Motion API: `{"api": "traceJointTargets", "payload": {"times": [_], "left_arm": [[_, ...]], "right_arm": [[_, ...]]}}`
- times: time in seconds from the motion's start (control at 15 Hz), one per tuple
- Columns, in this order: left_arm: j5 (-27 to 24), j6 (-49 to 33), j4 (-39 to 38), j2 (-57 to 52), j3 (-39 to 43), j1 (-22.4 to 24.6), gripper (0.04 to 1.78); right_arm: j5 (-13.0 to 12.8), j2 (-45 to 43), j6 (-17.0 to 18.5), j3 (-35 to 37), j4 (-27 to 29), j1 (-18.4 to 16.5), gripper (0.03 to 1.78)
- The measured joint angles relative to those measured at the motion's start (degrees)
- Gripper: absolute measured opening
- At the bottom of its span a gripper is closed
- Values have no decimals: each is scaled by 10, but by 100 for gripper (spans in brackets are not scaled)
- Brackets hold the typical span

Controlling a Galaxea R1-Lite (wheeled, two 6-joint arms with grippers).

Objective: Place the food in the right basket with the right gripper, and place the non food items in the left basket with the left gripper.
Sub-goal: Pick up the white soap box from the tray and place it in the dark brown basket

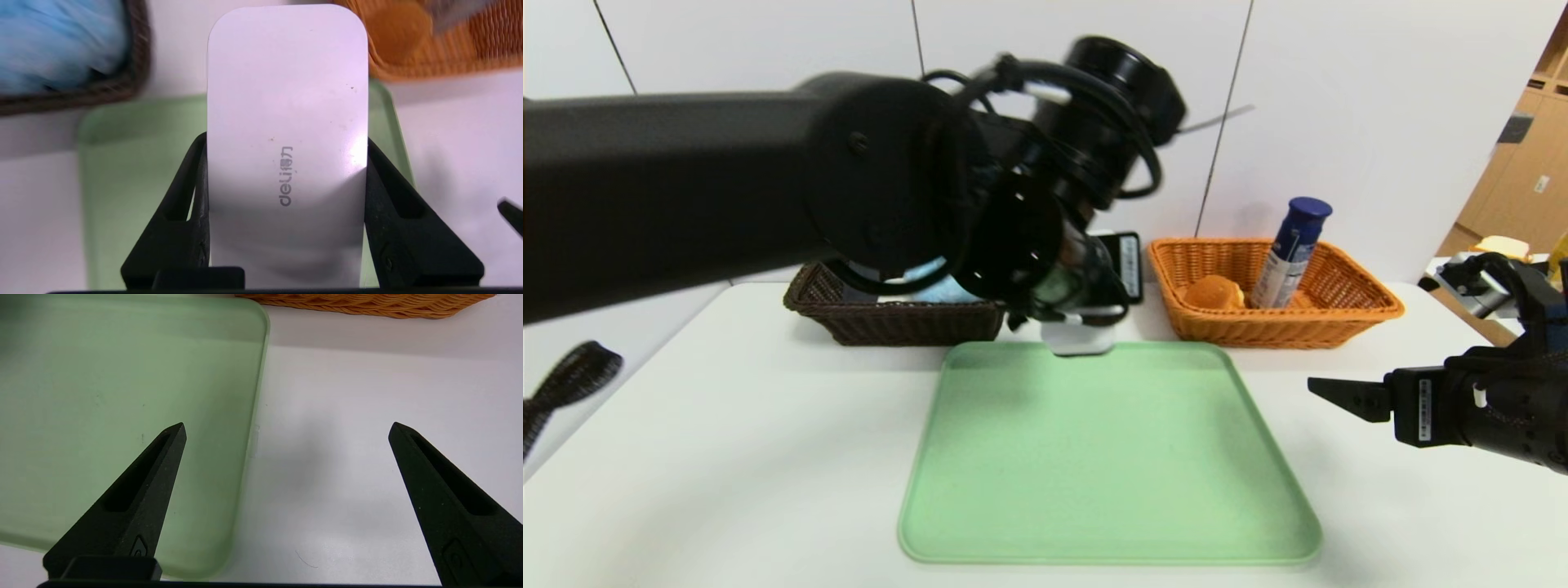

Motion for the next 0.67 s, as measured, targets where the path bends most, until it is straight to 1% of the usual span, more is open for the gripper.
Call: {"api": "traceJointTargets", "payload": {"times": [0.13,0.33,0.53,0.67], "left_arm": [[-7,22,-11,-22,0,73,101],[-40,66,-41,-28,0,178,101],[-74,99,-83,-1,4,260,101],[-92,109,-91,28,4,297,101]], "right_arm": [[0,5,0,-2,-8,0,171],[0,12,0,-2,-27,0,171],[-1,17,4,-4,-40,-3,171],[-1,19,5,-4,-44,-7,171]]}}
